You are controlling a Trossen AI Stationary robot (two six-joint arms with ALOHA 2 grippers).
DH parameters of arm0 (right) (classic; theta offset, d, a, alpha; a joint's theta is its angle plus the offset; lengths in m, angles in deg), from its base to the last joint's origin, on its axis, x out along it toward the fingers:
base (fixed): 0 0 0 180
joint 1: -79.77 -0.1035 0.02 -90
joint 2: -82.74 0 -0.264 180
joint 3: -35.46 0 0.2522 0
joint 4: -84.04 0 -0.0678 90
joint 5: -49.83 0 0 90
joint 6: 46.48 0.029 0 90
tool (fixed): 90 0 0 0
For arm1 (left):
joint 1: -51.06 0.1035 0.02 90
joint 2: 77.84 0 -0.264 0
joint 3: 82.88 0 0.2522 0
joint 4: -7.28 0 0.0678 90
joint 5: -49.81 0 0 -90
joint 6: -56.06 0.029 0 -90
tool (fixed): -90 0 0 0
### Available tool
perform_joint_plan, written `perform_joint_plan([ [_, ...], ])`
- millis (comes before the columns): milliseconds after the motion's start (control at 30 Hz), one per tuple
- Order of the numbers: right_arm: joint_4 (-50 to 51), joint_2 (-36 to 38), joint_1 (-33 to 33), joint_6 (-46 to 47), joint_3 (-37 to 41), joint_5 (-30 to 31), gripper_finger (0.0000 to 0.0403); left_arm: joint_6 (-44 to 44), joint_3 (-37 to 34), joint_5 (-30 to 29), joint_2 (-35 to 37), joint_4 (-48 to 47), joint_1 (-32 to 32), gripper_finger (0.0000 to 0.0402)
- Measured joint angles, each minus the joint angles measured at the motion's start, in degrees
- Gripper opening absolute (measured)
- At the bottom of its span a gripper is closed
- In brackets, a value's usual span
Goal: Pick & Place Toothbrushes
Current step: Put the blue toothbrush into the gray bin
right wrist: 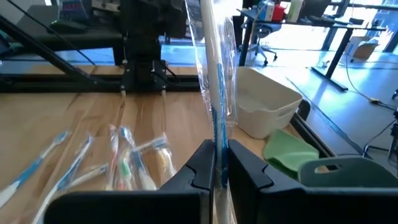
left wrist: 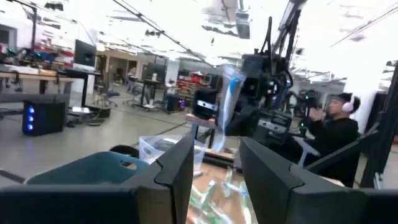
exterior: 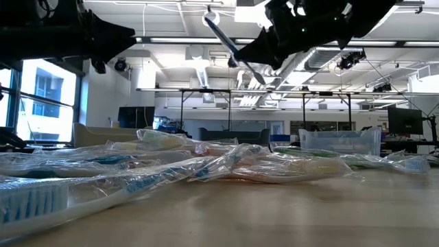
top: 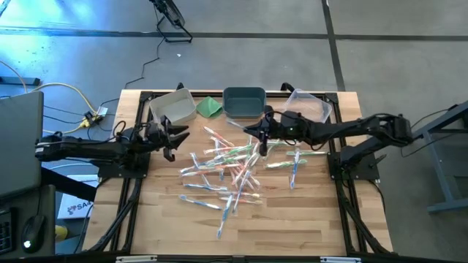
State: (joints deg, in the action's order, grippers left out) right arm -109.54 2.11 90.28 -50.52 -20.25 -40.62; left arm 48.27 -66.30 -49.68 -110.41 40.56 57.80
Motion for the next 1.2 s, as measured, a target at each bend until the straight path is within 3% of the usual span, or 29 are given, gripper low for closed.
perform_joint_plan([
  [700,-4.1,-2.2,0.0,2.7,0.0,-1.2,0.0018,6.2,22.3,1.6,-31.8,0.0,0.0,0.0127],
  [1200,-4.2,-2.2,0.0,2.3,0.0,-3.0,0.0018,6.0,31.4,1.6,-40.7,-0.7,0.0,0.0127],
])
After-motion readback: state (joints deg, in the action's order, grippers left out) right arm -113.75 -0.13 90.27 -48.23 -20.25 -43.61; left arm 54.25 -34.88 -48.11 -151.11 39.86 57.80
